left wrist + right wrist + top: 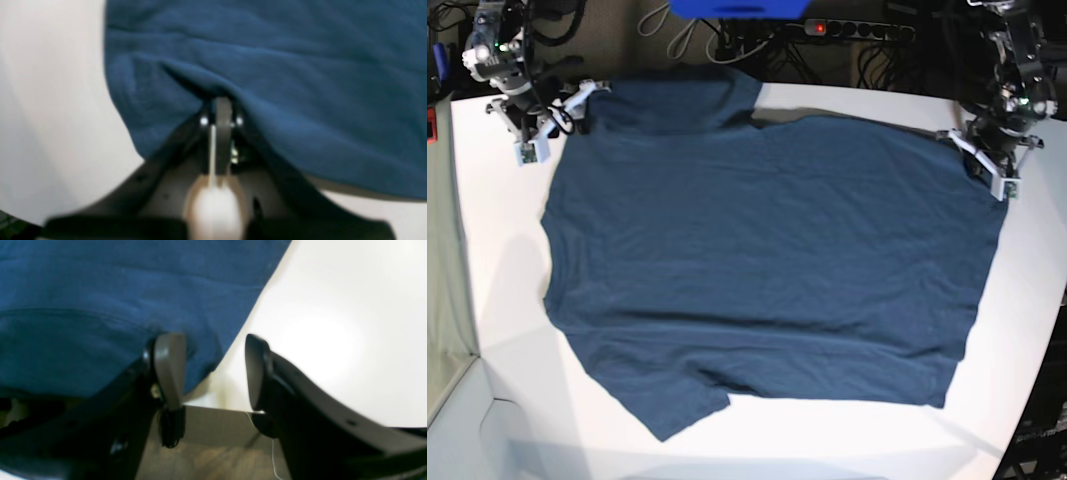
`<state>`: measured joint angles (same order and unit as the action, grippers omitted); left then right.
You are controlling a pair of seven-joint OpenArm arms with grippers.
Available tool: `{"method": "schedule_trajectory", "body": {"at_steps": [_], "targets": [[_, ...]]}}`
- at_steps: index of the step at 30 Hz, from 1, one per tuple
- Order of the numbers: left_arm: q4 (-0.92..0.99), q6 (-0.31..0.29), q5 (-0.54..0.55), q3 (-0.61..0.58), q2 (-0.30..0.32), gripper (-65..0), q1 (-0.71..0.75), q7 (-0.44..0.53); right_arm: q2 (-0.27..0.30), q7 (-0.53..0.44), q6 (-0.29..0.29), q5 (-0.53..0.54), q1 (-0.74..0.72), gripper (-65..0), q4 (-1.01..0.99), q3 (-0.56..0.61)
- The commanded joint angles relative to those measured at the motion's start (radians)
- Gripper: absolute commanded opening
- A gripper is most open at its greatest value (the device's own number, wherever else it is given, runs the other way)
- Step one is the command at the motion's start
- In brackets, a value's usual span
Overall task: Layout the t-shirt on the table in an organized manner, then fold the t-shirt properly
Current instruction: 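Hold the shoulder corners with both grippers and stretch the shirt taut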
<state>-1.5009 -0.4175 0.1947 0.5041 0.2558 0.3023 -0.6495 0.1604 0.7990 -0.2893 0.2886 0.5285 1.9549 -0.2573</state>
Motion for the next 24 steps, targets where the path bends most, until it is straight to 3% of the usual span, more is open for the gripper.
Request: {"method": "schedule_trajectory", "body": {"at_steps": [1,7,24], "targets": [[-0.017,-0.027,-0.008,0.006,-0.01,-64.0,0.027,-0.059,0.008,-0.019,-0.004,0.005,0.015,-35.2,0.022,-0.004],[-0.178,-0.028,-0.004,0.026,-0.049,-64.9,0.094,-0.059,-0.02,-0.011,-0.095,0.007,0.031,-34.9,0.042,-0.004],[-0.255,-0.028,-0.011,0.028,-0.052,-64.9,0.127,-0.06,-0.075,-0.01,-0.098,0.004,0.046,-34.8,0.005,0.0]]}}
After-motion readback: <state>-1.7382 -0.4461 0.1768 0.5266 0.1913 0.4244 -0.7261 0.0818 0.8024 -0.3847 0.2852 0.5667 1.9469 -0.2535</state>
